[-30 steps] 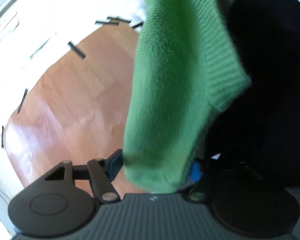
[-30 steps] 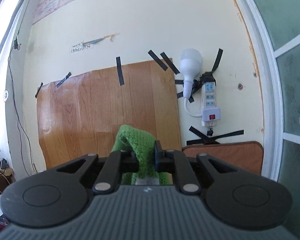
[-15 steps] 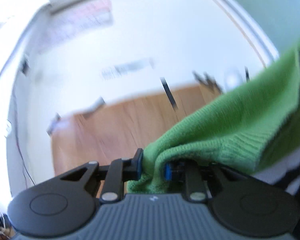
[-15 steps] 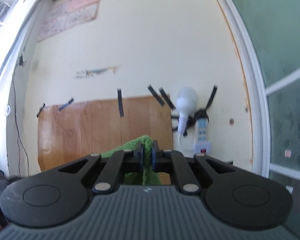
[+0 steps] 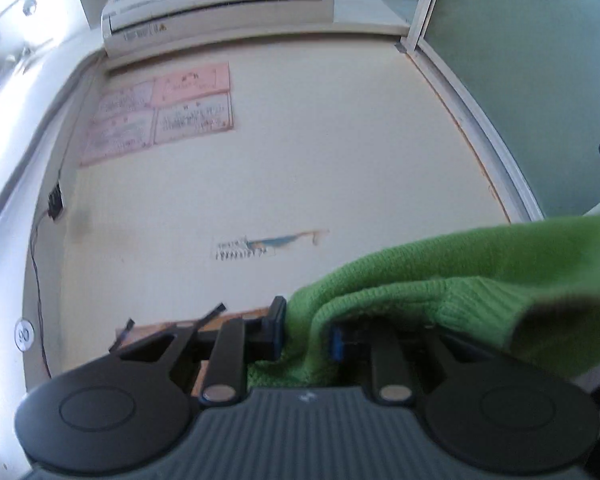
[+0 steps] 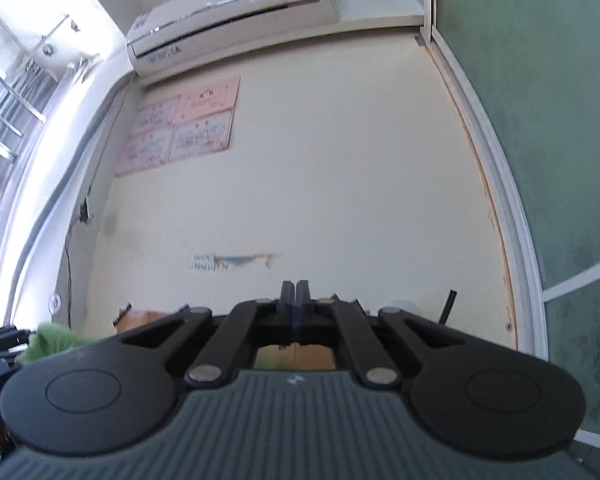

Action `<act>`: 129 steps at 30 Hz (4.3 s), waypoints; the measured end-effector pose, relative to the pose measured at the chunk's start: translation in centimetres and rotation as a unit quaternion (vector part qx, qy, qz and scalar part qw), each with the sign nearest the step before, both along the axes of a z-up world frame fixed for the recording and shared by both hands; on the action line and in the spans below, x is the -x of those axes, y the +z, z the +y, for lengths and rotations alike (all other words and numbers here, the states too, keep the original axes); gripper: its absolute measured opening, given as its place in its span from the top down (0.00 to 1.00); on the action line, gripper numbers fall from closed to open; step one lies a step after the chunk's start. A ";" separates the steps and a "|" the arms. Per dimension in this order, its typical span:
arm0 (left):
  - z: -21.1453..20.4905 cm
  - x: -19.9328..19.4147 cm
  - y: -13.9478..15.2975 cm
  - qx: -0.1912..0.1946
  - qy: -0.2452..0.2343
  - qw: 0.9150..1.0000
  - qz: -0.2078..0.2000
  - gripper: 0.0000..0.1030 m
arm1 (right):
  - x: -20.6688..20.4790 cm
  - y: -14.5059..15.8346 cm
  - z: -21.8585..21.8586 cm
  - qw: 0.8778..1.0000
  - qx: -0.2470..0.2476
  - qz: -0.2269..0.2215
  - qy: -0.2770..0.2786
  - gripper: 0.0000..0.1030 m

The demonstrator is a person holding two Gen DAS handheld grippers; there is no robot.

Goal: Fold small clothes

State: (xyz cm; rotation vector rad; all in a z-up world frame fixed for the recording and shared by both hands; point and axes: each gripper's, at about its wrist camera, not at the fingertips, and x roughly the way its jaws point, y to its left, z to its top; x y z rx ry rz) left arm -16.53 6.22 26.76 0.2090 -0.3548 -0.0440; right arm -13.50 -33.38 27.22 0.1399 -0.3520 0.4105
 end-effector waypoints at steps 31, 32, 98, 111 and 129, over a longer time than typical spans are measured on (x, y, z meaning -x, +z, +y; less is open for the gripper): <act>5.4 -31.8 -18.0 0.070 0.078 0.923 0.371 0.80 | -16.9 -27.9 14.1 0.884 0.248 0.375 0.125 0.95; 5.2 -31.8 -17.5 0.068 0.079 0.922 0.372 0.80 | -17.0 -27.5 14.6 0.888 0.268 0.357 0.110 0.95; 8.7 -10.0 -24.1 0.166 -0.159 0.784 0.577 0.75 | -9.8 -23.4 8.3 0.806 0.120 0.551 0.180 0.84; 8.2 -15.5 -23.6 0.174 -0.087 0.811 0.552 0.16 | -13.2 -30.6 5.1 0.820 0.048 0.565 0.080 0.41; 14.4 -21.0 -21.6 0.206 -0.068 0.797 0.563 0.90 | -18.8 -26.2 -3.0 0.821 0.246 0.470 -0.211 0.80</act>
